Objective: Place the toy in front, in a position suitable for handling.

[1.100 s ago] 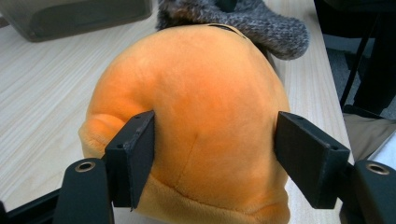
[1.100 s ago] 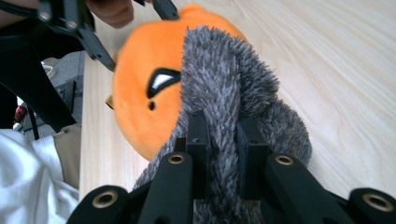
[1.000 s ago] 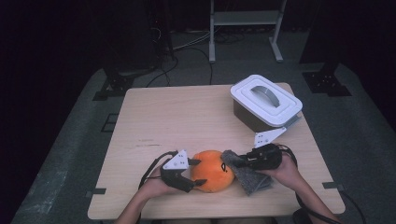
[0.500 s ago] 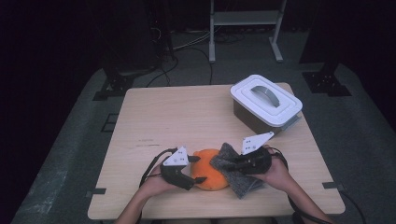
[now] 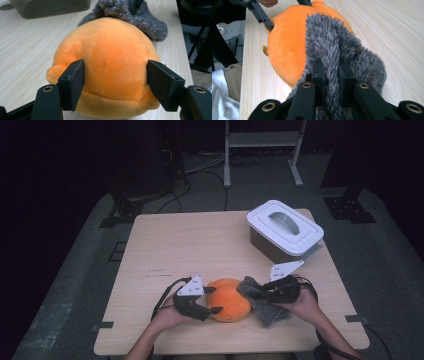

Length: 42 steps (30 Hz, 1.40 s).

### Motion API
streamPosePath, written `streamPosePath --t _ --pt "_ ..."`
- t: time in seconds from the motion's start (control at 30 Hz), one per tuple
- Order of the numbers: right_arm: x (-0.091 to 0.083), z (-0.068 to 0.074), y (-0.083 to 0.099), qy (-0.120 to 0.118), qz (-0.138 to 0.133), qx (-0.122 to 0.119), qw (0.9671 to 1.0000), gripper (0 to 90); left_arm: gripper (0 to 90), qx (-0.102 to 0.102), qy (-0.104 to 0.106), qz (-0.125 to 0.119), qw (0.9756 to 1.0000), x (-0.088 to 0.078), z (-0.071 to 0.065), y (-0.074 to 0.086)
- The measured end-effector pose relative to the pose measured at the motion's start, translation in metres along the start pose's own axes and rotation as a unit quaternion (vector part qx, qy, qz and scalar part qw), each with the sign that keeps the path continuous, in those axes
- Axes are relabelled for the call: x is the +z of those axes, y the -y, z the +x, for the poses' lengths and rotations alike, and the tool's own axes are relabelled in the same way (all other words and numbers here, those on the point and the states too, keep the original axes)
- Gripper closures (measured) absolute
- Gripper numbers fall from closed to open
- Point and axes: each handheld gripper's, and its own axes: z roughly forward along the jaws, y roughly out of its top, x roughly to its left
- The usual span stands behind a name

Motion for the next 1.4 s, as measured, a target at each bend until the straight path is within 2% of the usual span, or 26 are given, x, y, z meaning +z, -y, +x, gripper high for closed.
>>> streamPosePath --t 0.03,0.1,0.17,0.2,0.23,0.3,0.33,0.4,0.57,0.8,0.9,0.97,1.03,1.07,1.13,1.27,1.4 --pt "0.000 0.000 0.000 0.000 0.000 0.000 1.0000 77.7 32.1 0.000 0.000 0.000 1.0000 0.000 0.000 0.000" --pt "-0.004 0.005 -0.002 0.000 -0.003 -0.005 1.0000 77.8 32.2 -0.013 0.000 -0.001 0.9999 0.001 0.002 -0.001" --pt "-0.007 0.014 -0.007 -0.004 -0.009 -0.018 0.9998 77.8 32.2 -0.026 0.001 -0.002 0.9997 0.002 0.004 -0.001" --pt "-0.006 0.023 -0.014 -0.008 -0.012 -0.036 0.9993 77.7 31.8 -0.034 0.007 -0.003 0.9994 0.004 0.005 -0.002" --pt "-0.006 0.023 -0.014 -0.008 -0.012 -0.036 0.9993 77.7 31.8 -0.034 0.007 -0.003 0.9994 0.004 0.005 -0.002" --pt "-0.002 0.032 -0.020 -0.014 -0.011 -0.057 0.9982 77.7 31.8 -0.031 0.005 -0.002 0.9995 0.004 0.005 -0.003" --pt "0.005 0.038 -0.024 -0.014 -0.001 -0.074 0.9971 77.7 31.8 -0.029 0.002 0.000 0.9996 0.004 0.005 -0.003" --pt "0.012 0.039 -0.024 -0.012 0.009 -0.083 0.9964 77.5 31.8 -0.027 0.001 0.001 0.9996 0.004 0.005 -0.002" --pt "0.013 0.032 -0.016 -0.016 0.004 -0.064 0.9978 77.6 31.2 -0.025 -0.004 -0.002 0.9997 0.003 0.004 -0.002" --pt "0.000 0.021 0.006 0.001 0.016 -0.030 0.9994 77.5 30.6 -0.028 -0.002 -0.006 0.9996 0.005 0.005 -0.003" --pt "-0.003 0.023 0.005 0.000 0.013 -0.032 0.9994 77.5 30.2 -0.027 -0.003 -0.004 0.9996 0.005 0.005 -0.004" --pt "-0.004 0.029 -0.001 -0.002 0.009 -0.041 0.9991 77.5 30.1 -0.026 -0.003 -0.003 0.9997 0.005 0.005 -0.004" --pt "-0.001 0.038 -0.013 -0.009 0.002 -0.064 0.9979 77.4 30.0 -0.024 -0.006 -0.002 0.9997 0.006 0.004 -0.005" --pt "-0.001 0.038 -0.013 -0.009 0.002 -0.064 0.9979 77.4 29.9 -0.024 -0.006 -0.002 0.9997 0.006 0.004 -0.005" --pt "0.007 0.043 -0.024 -0.011 0.008 -0.083 0.9964 77.3 29.3 -0.021 -0.009 0.000 0.9997 0.007 0.003 -0.006" --pt "0.016 0.039 -0.022 -0.020 0.013 -0.077 0.9968 77.4 26.1 -0.013 -0.007 -0.001 0.9999 0.004 0.003 -0.006" --pt "0.014 0.035 -0.019 -0.021 0.006 -0.067 0.9976 77.5 21.1 -0.008 0.003 -0.005 0.9999 0.002 0.002 -0.008"
